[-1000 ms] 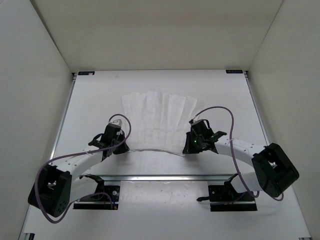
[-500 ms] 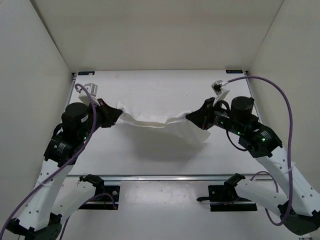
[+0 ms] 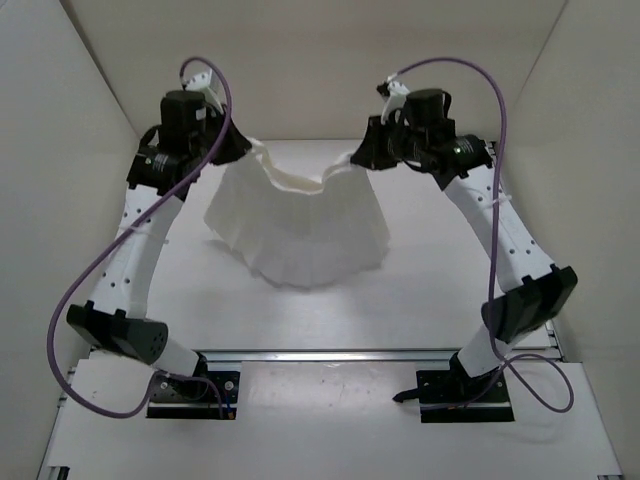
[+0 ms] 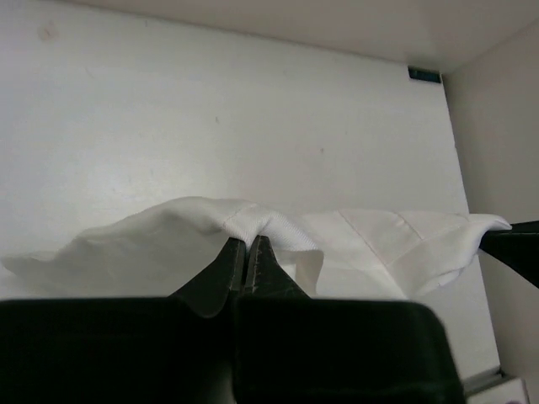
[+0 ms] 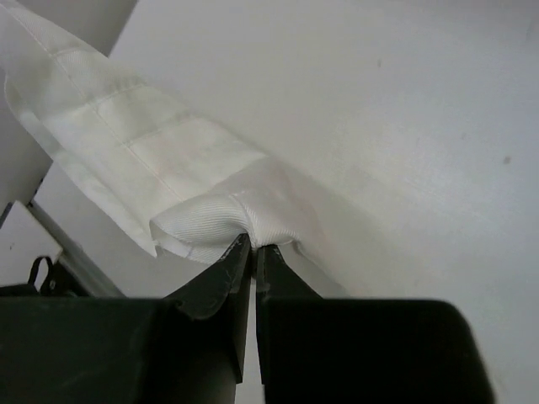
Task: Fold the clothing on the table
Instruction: Fold the skirt
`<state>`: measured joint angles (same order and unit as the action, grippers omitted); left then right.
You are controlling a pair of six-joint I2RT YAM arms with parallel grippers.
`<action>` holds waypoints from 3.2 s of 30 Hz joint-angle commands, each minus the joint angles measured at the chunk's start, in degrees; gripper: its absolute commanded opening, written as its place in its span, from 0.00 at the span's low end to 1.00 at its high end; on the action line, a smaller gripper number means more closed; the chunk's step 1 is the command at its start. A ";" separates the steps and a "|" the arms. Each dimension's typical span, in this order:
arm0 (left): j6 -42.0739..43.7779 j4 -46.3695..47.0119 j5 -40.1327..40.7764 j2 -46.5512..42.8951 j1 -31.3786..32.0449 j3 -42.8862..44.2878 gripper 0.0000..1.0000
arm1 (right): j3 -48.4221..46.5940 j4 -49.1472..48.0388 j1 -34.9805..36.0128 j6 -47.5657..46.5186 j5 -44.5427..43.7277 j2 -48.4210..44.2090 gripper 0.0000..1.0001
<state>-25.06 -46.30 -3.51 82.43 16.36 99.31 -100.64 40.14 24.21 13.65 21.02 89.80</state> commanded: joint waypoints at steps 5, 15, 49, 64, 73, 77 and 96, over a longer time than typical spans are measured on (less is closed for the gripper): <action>2.12 2.85 3.42 -4.61 -0.80 8.95 0.00 | -23.23 1.88 -0.91 -4.16 -2.30 4.86 0.00; -3.94 21.05 0.70 -18.89 2.27 -47.40 0.00 | 31.06 -16.40 -7.95 4.53 1.66 -8.40 0.00; -13.52 -2.47 -9.13 -43.94 19.42 -60.03 0.00 | 57.68 19.78 9.02 14.91 -3.87 -43.65 0.01; -7.99 22.38 -16.54 -14.80 -1.59 -45.79 0.00 | 32.81 7.96 -15.67 -3.02 -0.28 -11.63 0.00; -7.72 25.48 -19.42 18.36 -6.16 -22.16 0.49 | -7.62 9.33 -18.15 -2.40 -7.56 29.98 0.39; -8.52 28.54 -19.88 13.13 -7.13 -26.50 0.60 | -3.66 7.35 -17.53 -1.18 -11.17 24.41 0.54; -8.51 39.44 -5.55 -3.25 -1.68 -66.79 0.66 | 62.93 -32.48 -20.35 17.55 -1.42 -11.49 0.57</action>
<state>-33.12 -12.14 -12.29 78.70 14.35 33.52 -37.78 17.12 2.44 29.04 19.57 77.87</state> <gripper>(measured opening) 0.655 0.571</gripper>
